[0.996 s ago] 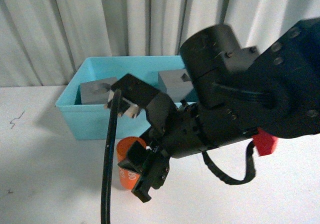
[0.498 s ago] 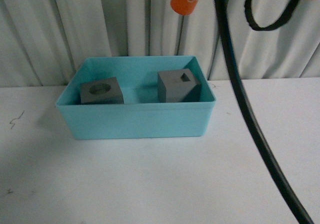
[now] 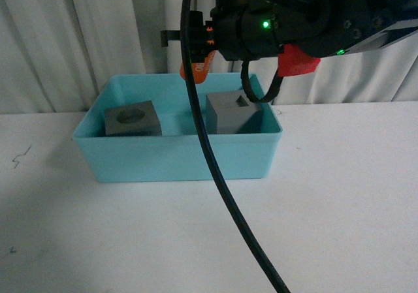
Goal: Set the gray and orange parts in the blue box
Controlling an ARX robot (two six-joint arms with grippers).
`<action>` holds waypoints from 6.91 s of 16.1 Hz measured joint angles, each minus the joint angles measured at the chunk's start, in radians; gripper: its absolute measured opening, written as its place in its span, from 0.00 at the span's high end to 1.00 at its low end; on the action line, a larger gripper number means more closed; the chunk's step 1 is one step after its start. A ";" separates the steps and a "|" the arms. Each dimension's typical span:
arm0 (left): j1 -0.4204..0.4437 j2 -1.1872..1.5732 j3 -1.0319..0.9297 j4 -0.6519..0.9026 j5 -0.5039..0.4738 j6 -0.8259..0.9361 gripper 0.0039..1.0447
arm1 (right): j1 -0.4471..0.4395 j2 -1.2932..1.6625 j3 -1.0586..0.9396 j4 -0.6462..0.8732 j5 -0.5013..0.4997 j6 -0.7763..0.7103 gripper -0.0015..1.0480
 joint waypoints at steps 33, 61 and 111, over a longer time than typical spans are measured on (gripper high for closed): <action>0.000 0.000 0.000 0.000 0.000 0.000 0.06 | 0.054 0.313 0.291 -0.241 0.073 0.014 0.28; 0.000 0.000 0.000 0.000 0.000 0.000 0.06 | -0.439 -1.544 -1.545 0.302 0.100 -0.106 0.98; 0.000 0.000 0.000 0.000 0.000 0.000 0.06 | -0.444 -2.217 -1.560 -0.378 0.088 -0.109 0.06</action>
